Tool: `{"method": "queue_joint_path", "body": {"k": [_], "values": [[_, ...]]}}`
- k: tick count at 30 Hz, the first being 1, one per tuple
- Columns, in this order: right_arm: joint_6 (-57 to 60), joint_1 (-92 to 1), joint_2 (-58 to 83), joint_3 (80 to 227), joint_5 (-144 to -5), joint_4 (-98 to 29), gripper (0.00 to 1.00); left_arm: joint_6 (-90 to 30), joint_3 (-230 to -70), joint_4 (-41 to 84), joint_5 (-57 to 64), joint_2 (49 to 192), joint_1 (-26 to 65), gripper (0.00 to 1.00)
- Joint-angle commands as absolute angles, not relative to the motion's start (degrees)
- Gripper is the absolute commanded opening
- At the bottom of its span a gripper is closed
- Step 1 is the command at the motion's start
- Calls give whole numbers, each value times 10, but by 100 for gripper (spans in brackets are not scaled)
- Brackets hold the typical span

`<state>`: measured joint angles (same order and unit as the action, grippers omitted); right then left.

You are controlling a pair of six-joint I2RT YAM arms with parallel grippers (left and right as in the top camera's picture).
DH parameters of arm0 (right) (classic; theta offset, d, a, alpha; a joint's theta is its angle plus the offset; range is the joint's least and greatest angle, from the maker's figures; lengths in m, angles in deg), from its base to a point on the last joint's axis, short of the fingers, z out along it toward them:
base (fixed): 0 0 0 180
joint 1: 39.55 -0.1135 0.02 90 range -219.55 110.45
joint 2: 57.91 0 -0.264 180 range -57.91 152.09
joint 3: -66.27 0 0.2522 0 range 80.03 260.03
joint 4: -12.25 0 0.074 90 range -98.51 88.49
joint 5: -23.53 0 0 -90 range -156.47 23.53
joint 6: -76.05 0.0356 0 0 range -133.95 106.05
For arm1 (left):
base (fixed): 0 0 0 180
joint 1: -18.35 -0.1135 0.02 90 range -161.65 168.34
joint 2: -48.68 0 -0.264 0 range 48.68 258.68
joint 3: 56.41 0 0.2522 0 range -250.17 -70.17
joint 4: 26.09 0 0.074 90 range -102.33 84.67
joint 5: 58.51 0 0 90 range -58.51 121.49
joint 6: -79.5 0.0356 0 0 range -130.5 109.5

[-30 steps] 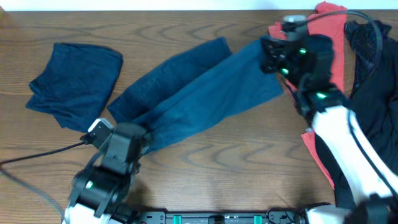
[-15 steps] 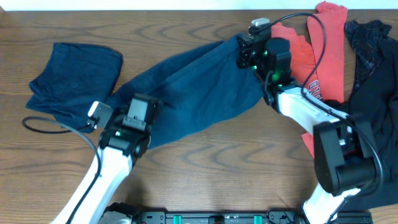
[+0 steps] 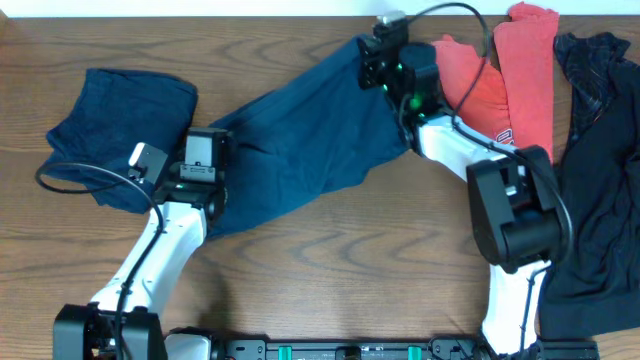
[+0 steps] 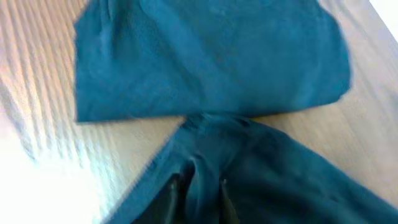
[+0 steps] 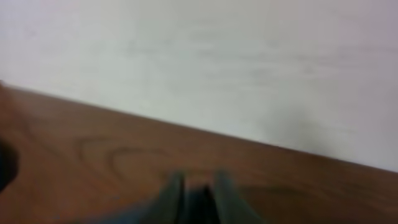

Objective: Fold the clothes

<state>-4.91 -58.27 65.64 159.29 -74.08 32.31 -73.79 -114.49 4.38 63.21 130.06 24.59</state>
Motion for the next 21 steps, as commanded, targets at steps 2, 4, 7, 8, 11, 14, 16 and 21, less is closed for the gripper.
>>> {"method": "queue_joint_path", "body": {"k": [2, 4, 7, 8, 11, 14, 16, 21], "values": [[-64, -579, 680, 1621, -693, 316, 77, -688, -1141, 45, 649, 1306, 238, 49], [-66, -573, 673, 1621, -683, 292, 99, -648, -1142, 42, 649, 1304, 238, 61], [-68, -558, 648, 1621, -684, 218, 99, -587, -1148, 38, 649, 1292, 238, 62], [-68, -554, 634, 1621, -684, 182, 99, -568, -1151, 38, 649, 1285, 238, 62], [-67, -535, 584, 1621, -684, 41, 99, -512, -1157, 38, 604, 1251, 238, 62], [-67, -522, 544, 1621, -685, -87, 99, -482, -1156, 39, 508, 1219, 238, 62], [-62, -519, 529, 1621, -705, -167, 99, -476, -1156, 43, 448, 1210, 238, 62], [-20, -520, 536, 1611, -778, -302, 98, -476, -1153, 63, 392, 1225, 238, 62]]}}
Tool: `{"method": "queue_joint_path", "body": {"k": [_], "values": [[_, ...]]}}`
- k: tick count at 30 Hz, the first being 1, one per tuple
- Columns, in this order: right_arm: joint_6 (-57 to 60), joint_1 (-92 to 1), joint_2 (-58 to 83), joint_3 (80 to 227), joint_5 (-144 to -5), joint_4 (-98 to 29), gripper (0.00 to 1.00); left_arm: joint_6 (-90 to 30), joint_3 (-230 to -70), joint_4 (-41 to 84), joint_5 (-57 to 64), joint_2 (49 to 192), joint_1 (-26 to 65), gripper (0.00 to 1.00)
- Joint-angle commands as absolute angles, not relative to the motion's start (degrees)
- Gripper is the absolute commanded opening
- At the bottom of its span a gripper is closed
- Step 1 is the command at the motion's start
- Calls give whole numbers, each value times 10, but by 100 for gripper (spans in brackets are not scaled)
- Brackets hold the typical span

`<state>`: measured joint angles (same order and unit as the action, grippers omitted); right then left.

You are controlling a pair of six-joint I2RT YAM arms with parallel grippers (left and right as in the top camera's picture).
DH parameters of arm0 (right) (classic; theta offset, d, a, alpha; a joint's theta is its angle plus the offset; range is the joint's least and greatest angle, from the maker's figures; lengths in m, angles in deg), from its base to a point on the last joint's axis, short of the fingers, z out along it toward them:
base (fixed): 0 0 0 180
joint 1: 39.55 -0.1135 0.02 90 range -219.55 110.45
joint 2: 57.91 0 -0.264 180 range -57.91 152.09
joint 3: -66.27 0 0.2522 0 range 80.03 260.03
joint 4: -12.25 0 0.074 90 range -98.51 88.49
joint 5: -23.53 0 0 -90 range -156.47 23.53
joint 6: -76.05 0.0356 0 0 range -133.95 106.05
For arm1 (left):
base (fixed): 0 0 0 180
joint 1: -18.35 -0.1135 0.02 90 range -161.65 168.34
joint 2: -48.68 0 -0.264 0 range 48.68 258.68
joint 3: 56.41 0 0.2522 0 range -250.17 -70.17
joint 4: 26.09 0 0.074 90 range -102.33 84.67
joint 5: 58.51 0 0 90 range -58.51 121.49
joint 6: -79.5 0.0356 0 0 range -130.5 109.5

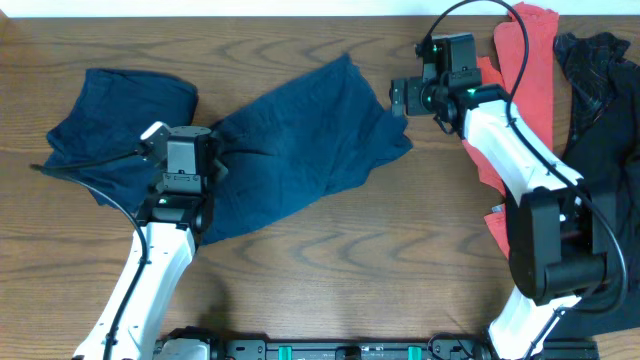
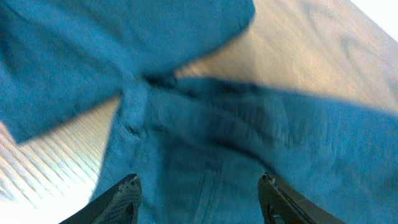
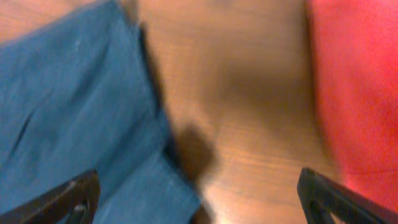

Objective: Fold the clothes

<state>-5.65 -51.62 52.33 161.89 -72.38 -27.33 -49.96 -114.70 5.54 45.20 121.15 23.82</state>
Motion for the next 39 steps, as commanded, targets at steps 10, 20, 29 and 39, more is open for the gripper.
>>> {"method": "queue_joint_path", "body": {"k": [10, 20, 29, 39], "values": [[107, -539, 592, 1585, -866, -320, 99, -476, -1151, 64, 394, 1338, 238, 62], [148, -546, 601, 1585, -842, -332, 1, -476, -1151, 71, 394, 1359, 238, 62], [144, -463, 600, 1585, -686, -470, 1, -476, -1150, 179, 339, 1359, 239, 62], [61, -433, 593, 1589, -674, -543, 38, -410, -1150, 156, 217, 1359, 239, 98]]}}
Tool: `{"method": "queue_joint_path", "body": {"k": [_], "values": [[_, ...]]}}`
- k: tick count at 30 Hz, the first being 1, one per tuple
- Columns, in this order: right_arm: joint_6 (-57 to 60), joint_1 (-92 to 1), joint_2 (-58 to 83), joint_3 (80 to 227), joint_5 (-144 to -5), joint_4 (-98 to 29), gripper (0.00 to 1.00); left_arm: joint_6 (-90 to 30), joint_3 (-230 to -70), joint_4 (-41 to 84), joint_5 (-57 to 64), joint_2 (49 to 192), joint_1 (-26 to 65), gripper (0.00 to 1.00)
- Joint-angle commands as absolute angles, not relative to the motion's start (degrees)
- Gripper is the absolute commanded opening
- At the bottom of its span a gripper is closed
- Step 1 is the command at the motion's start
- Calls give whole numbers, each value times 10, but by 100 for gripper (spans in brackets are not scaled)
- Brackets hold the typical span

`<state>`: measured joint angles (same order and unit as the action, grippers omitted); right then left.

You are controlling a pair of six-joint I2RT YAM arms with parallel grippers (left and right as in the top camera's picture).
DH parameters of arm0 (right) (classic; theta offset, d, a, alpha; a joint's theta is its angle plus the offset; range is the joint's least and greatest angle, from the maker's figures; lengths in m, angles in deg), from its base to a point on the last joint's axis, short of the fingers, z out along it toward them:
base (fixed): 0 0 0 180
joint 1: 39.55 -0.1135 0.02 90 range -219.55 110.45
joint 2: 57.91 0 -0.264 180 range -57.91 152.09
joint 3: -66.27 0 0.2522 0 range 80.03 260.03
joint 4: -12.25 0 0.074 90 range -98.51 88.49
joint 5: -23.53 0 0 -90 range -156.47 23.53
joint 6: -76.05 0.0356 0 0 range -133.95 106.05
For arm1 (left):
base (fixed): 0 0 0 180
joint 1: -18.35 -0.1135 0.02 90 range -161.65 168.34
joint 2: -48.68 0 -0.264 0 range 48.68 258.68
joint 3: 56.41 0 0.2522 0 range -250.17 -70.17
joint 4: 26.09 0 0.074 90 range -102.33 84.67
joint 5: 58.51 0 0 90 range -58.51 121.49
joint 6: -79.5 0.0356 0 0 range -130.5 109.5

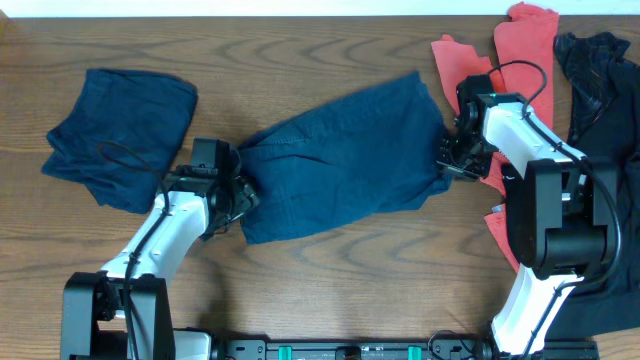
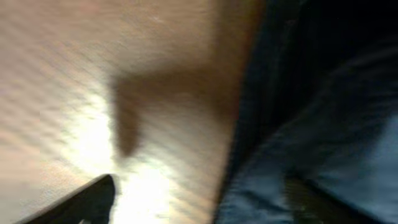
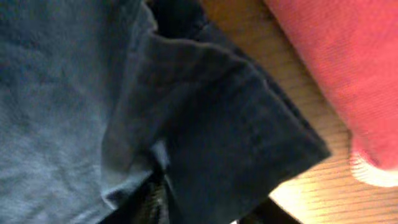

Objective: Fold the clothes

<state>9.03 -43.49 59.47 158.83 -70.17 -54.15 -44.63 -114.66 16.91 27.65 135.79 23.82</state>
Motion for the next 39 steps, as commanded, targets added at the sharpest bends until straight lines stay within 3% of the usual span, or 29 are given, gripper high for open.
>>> {"method": "queue_joint_path", "body": {"k": [1, 5, 8, 9, 24, 29, 31, 37, 38, 39], "values": [[61, -433, 589, 1590, -675, -545, 38, -398, -1150, 147, 199, 1359, 239, 99], [54, -433, 555, 1594, -676, -545, 42, -361, -1150, 118, 148, 1359, 239, 98], [51, -433, 518, 1597, -675, -544, 68, -360, -1150, 112, 159, 1359, 239, 98], [46, -433, 502, 1598, -675, -542, 69, -360, -1150, 108, 159, 1359, 239, 98], [18, -433, 381, 1598, -675, -516, 70, -397, -1142, 43, 150, 1458, 239, 98], [16, -433, 381, 1597, -675, -518, 69, -391, -1142, 20, 89, 1478, 239, 44], [16, -433, 381, 1597, -675, -516, 69, -386, -1142, 24, 89, 1475, 239, 6], [-69, -443, 381, 1597, -729, -512, 59, -383, -1151, 78, 119, 1419, 233, 6], [-91, -448, 381, 1597, -746, -510, 53, -381, -1156, 95, 129, 1404, 231, 6], [-113, -454, 381, 1597, -762, -509, 41, -377, -1160, 112, 134, 1386, 228, 6]]}}
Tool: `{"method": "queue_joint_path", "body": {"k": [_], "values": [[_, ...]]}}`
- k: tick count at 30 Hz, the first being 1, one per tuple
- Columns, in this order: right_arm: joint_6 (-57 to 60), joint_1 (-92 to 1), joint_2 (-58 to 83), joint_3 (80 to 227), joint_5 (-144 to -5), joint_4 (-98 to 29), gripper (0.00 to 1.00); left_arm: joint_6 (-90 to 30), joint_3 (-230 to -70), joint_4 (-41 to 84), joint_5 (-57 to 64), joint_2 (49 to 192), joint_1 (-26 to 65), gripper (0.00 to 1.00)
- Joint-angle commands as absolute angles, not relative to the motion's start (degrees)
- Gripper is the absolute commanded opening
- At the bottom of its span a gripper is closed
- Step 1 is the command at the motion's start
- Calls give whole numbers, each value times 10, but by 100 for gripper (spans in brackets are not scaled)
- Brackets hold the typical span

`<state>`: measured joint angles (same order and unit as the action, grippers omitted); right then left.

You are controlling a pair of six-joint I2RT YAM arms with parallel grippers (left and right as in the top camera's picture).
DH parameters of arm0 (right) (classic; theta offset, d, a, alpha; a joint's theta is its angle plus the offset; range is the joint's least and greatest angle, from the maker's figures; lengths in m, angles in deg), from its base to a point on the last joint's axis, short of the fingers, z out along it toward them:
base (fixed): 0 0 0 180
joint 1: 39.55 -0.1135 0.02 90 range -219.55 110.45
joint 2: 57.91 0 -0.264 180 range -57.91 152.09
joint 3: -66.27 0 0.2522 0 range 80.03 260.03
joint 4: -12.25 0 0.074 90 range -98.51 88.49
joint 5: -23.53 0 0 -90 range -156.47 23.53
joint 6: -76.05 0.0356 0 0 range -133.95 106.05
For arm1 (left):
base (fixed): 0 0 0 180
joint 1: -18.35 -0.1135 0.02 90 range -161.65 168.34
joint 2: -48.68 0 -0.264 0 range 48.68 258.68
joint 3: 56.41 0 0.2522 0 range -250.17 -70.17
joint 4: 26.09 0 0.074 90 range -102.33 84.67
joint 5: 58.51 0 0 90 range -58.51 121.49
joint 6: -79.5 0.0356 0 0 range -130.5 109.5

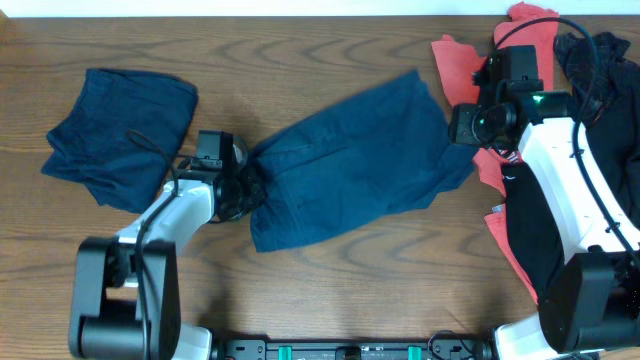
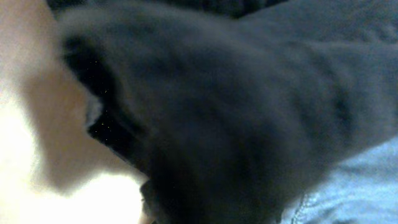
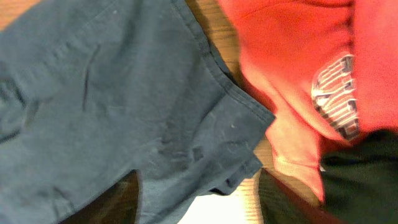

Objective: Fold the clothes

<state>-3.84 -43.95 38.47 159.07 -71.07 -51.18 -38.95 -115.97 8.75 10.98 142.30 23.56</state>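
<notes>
A navy garment (image 1: 350,165) lies spread across the middle of the table, its hemmed right corner (image 3: 242,134) close to a red garment (image 3: 298,68). My right gripper (image 3: 202,208) hangs open above that corner with nothing between its fingers (image 3: 127,199); overhead it sits at the garment's right end (image 1: 460,127). My left gripper (image 1: 243,183) is pressed against the garment's left edge. Dark cloth (image 2: 224,124) fills the left wrist view and hides its fingers.
A second navy garment (image 1: 120,135) lies folded at the far left. The red garment (image 1: 465,60) and a black garment (image 1: 600,160) are piled along the right side. A bare wooden tabletop (image 1: 330,290) runs along the front.
My right gripper was low on the garment's right edge; it is now higher and open, and the corner lies a little further right. The left gripper has closed in on the left edge, cloth filling its view.
First both grippers held the navy garment stretched between them, the right end near the table's back. Then both were open and the garment lay diagonally. Later it lay further right, with a gripper at each end. Now the right stands open above it.
</notes>
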Motion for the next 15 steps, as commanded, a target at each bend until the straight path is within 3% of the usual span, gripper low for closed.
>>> {"method": "queue_joint_path", "body": {"k": [1, 3, 15], "values": [[-125, -461, 382, 1597, -773, -507, 25, -372, -1166, 131, 134, 1365, 224, 6], [-128, -478, 385, 1597, -782, -505, 2, -371, -1176, 167, 134, 1325, 221, 6], [-114, -625, 504, 1597, -886, -460, 1, -371, -1230, 246, 133, 1165, 221, 6]]}}
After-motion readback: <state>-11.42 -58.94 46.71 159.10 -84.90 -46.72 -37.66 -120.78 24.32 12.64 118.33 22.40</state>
